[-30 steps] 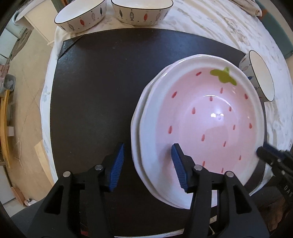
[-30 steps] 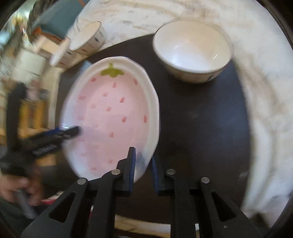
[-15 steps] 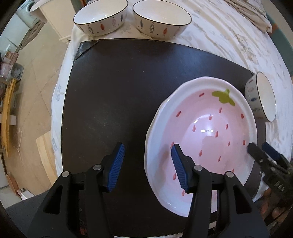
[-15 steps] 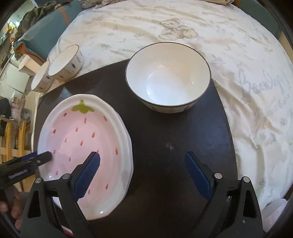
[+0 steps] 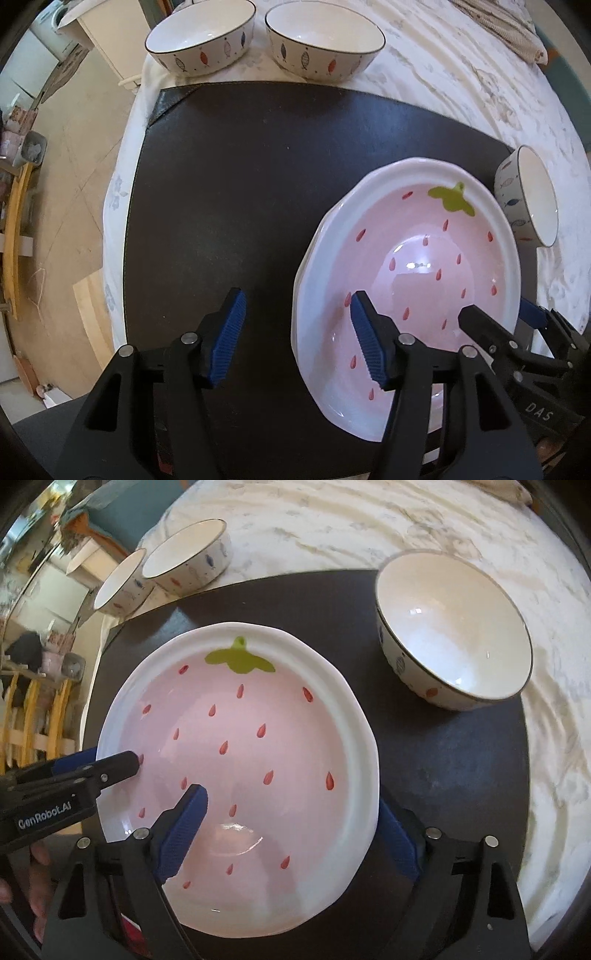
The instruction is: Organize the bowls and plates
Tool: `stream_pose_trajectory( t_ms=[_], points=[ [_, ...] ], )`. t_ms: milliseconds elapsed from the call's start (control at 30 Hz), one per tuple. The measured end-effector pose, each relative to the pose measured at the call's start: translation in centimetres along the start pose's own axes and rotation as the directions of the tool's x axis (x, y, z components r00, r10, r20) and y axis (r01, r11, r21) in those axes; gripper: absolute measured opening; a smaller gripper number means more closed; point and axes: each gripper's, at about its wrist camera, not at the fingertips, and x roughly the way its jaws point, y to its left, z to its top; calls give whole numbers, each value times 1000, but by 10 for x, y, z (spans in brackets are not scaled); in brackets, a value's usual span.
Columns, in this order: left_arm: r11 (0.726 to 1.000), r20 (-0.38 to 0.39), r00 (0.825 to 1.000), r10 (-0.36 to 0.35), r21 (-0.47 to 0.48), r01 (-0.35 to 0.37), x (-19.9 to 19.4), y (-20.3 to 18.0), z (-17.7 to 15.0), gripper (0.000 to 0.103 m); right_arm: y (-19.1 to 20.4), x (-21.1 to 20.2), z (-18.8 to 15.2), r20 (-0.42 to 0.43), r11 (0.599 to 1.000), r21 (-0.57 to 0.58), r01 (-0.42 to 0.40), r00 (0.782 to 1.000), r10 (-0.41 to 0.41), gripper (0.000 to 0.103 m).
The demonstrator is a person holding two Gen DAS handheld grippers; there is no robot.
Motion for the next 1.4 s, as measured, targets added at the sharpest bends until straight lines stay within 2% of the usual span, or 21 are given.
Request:
stream_pose_trajectory(
  t_ms=[133,200,300,367,467,567,667,767,833,900,1000,1067,1200,1300,1400],
  points=[
    [1000,43,999,15,-2,-15,-11,4,-2,55,0,-11,-1,63,996,-31,85,995,-83,90],
    [999,60,998,32,10,-32,-14,3,-3,55,1,-14,-1,62,994,-51,92,994,-89,90],
    [996,122,989,78,22,-81,-26,2,-4,55,0,-21,-2,82,994,-59,87,993,-82,91],
    [995,157,984,88,32,-94,-34,-1,-4,55,-2,-29,-3,106,995,-48,88,991,-82,95],
    [993,218,971,97,45,-109,-48,-3,-8,55,-8,-41,-3,162,998,-10,60,985,-57,103],
    [990,265,957,121,42,-137,-59,-2,-10,57,-19,-58,-5,225,999,39,33,973,-41,103],
    [994,282,954,97,21,-108,-64,4,-10,83,-29,-74,-10,272,997,79,8,962,-29,103],
    [997,311,947,73,-5,-75,-70,8,-12,86,-38,-89,-16,310,995,100,4,950,-35,103],
    [998,319,946,56,-8,-56,-74,10,-15,92,-44,-97,-22,322,993,121,4,946,-43,103],
    [1000,321,947,17,-1,-18,-76,8,-16,103,-50,-102,-25,323,990,139,-5,945,-41,103],
    [999,321,946,-51,9,51,-78,4,-16,103,-57,-116,-26,340,989,147,-18,940,-34,103],
    [998,297,952,-67,-1,71,-77,-3,-12,103,-61,-127,-26,363,989,147,-13,931,-42,103],
    [999,337,941,-37,30,29,-86,-21,-5,103,-69,-147,-21,410,990,138,28,908,-83,103],
    [997,336,939,-68,54,53,-94,-36,5,103,-74,-160,-9,437,991,122,51,894,-100,103],
    [995,317,946,-63,90,36,-99,-54,19,103,-87,-160,12,411,987,146,67,903,-122,103]
  ],
)
